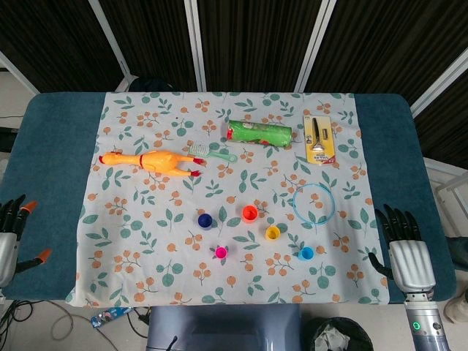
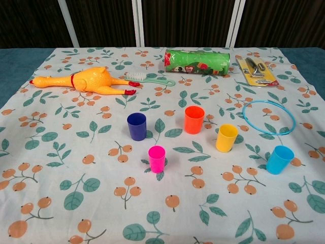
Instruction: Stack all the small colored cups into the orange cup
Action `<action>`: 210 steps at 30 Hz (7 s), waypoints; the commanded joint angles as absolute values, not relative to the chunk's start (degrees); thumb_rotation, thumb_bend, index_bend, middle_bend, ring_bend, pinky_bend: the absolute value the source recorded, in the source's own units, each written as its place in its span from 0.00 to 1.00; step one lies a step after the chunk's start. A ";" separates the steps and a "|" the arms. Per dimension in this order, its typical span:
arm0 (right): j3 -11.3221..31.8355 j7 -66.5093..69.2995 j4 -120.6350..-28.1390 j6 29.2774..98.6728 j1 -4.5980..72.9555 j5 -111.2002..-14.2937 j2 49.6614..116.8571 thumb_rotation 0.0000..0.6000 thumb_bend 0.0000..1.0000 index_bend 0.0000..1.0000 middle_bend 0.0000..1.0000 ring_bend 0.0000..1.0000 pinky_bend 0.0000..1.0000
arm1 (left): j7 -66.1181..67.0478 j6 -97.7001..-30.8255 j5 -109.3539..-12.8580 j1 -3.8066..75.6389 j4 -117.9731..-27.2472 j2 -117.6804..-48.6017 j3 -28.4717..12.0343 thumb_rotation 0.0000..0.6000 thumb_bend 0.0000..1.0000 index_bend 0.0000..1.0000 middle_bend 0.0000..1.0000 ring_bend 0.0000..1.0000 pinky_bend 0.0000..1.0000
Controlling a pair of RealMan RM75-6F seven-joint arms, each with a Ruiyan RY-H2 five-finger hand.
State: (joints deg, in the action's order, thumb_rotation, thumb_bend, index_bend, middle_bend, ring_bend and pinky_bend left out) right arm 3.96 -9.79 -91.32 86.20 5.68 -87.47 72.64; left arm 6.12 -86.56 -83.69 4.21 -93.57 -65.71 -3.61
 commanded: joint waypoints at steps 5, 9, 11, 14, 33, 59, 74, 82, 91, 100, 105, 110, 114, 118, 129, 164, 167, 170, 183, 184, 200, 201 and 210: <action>3.96 -9.32 -91.68 86.35 5.41 -87.21 72.15 1.00 0.34 0.00 0.00 0.00 0.04 | 6.14 -87.09 -84.06 3.96 -94.01 -65.55 -3.48 1.00 0.11 0.12 0.00 0.00 0.00; 3.77 -9.18 -91.76 86.53 5.38 -87.73 71.98 1.00 0.34 0.00 0.00 0.00 0.04 | 5.71 -87.86 -84.57 3.66 -94.18 -65.43 -3.43 1.00 0.11 0.12 0.00 0.00 0.00; 3.67 -9.04 -91.73 86.34 5.43 -87.82 71.93 1.00 0.34 0.00 0.00 0.00 0.04 | 5.65 -88.07 -84.56 3.59 -94.13 -65.46 -3.50 1.00 0.11 0.12 0.00 0.00 0.00; 3.70 -8.92 -91.61 86.02 5.53 -87.62 71.84 1.00 0.34 0.00 0.00 0.00 0.04 | 5.45 -87.81 -84.03 3.67 -93.96 -65.53 -3.74 1.00 0.11 0.11 0.00 0.00 0.00; 4.27 -8.87 -92.38 86.63 5.11 -86.71 71.31 1.00 0.34 0.00 0.00 0.00 0.04 | 1.09 -81.10 -88.41 10.07 -90.23 -65.32 -4.77 1.00 0.11 0.11 0.00 0.00 0.00; 4.20 -10.51 -92.46 85.50 5.29 -85.66 72.21 1.00 0.34 0.00 0.00 0.00 0.04 | 25.33 -43.40 -67.78 43.11 -98.68 -75.63 -11.68 1.00 0.11 0.19 0.00 0.00 0.00; 4.56 -9.74 -91.99 84.95 5.41 -84.70 72.18 1.00 0.34 0.00 0.00 0.00 0.04 | 41.97 -49.03 -54.21 50.54 -97.08 -85.04 -9.74 1.00 0.13 0.26 0.00 0.00 0.00; 4.59 -9.45 -91.88 85.02 5.38 -84.67 72.08 1.00 0.34 0.00 0.00 0.00 0.04 | 46.08 -50.78 -49.05 53.47 -95.96 -87.55 -8.65 1.00 0.17 0.31 0.01 0.00 0.00; 4.64 -9.30 -92.29 85.62 5.16 -84.91 71.94 1.00 0.34 0.00 0.00 0.00 0.04 | 45.95 -51.31 -46.94 54.97 -93.73 -89.36 -7.17 1.00 0.18 0.35 0.02 0.00 0.00; 4.85 -9.21 -92.07 85.28 5.31 -84.44 72.14 1.00 0.34 0.00 0.00 0.00 0.04 | 45.88 -51.96 -46.46 56.23 -92.51 -90.34 -6.23 1.00 0.20 0.38 0.03 0.00 0.00; 4.86 -9.29 -92.18 85.33 5.32 -84.48 72.19 1.00 0.34 0.00 0.00 0.00 0.04 | 46.16 -52.18 -46.17 56.81 -92.17 -90.92 -5.65 1.00 0.22 0.41 0.04 0.00 0.00; 5.00 -9.14 -92.19 85.47 5.28 -84.35 72.20 1.00 0.34 0.00 0.00 0.00 0.04 | 46.26 -52.49 -46.41 57.15 -92.32 -91.03 -5.10 1.00 0.24 0.43 0.05 0.00 0.00; 5.16 -8.96 -92.26 85.54 5.26 -84.14 72.27 1.00 0.34 0.00 0.00 0.00 0.04 | 46.16 -53.01 -46.26 57.40 -92.52 -91.10 -5.06 1.00 0.25 0.47 0.07 0.00 0.00; 5.28 -8.87 -92.31 85.69 5.24 -84.07 72.31 1.00 0.34 0.00 0.00 0.00 0.04 | 46.44 -53.41 -45.96 57.58 -92.54 -90.94 -4.76 1.00 0.27 0.48 0.07 0.00 0.00; 5.50 -9.08 -92.65 85.75 5.16 -83.58 72.28 1.00 0.34 0.00 0.00 0.00 0.04 | 40.46 -54.74 -49.78 58.15 -97.00 -88.34 -9.25 1.00 0.27 0.49 0.09 0.00 0.00; 6.46 -8.11 -91.89 85.59 5.12 -81.88 72.02 1.00 0.34 0.00 0.00 0.00 0.04 | 39.06 -54.51 -51.42 65.62 -84.42 -99.67 -13.04 1.00 0.26 0.49 0.10 0.00 0.00; 6.48 -8.03 -91.83 85.44 5.13 -81.71 72.04 1.00 0.34 0.00 0.00 0.00 0.04 | 39.24 -54.51 -50.94 65.63 -83.98 -100.02 -12.94 1.00 0.26 0.48 0.10 0.00 0.00; 6.42 -8.10 -91.87 85.33 5.16 -81.69 72.02 1.00 0.34 0.00 0.00 0.00 0.04 | 39.35 -54.35 -50.61 65.63 -83.63 -100.24 -12.76 1.00 0.26 0.48 0.10 0.00 0.00; 6.35 -8.57 -91.90 85.09 5.24 -81.46 72.24 1.00 0.34 0.00 0.00 0.00 0.04 | 41.53 -53.70 -47.78 66.15 -82.11 -101.35 -12.34 1.00 0.20 0.29 0.09 0.00 0.00; 6.36 -8.58 -91.94 85.12 5.22 -81.45 72.23 1.00 0.34 0.00 0.00 0.00 0.04 | 42.07 -53.66 -47.14 66.28 -82.15 -101.41 -12.32 1.00 0.19 0.27 0.09 0.00 0.00; 6.16 -8.52 -91.72 84.61 5.27 -81.31 71.81 1.00 0.34 0.00 0.00 0.00 0.04 | 42.99 -64.87 -52.27 59.97 -96.98 -89.69 -9.67 1.00 0.13 0.10 0.04 0.00 0.00; 6.06 -8.51 -91.63 84.30 5.39 -81.35 71.80 1.00 0.34 0.00 0.00 0.00 0.04 | 42.31 -67.10 -54.52 58.08 -98.78 -87.41 -8.42 1.00 0.13 0.10 0.04 0.00 0.00; 4.96 -2.28 -94.17 76.91 8.91 -83.20 68.56 1.00 0.34 0.00 0.00 0.00 0.04 | 28.05 -83.47 -70.83 40.18 -101.03 -72.43 3.36 1.00 0.13 0.11 0.03 0.00 0.00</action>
State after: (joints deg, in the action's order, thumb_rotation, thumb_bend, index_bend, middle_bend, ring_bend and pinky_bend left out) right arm 5.17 -3.96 -93.08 79.10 7.40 -82.49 69.93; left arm 34.29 -78.99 -66.33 45.51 -101.36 -76.34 -1.03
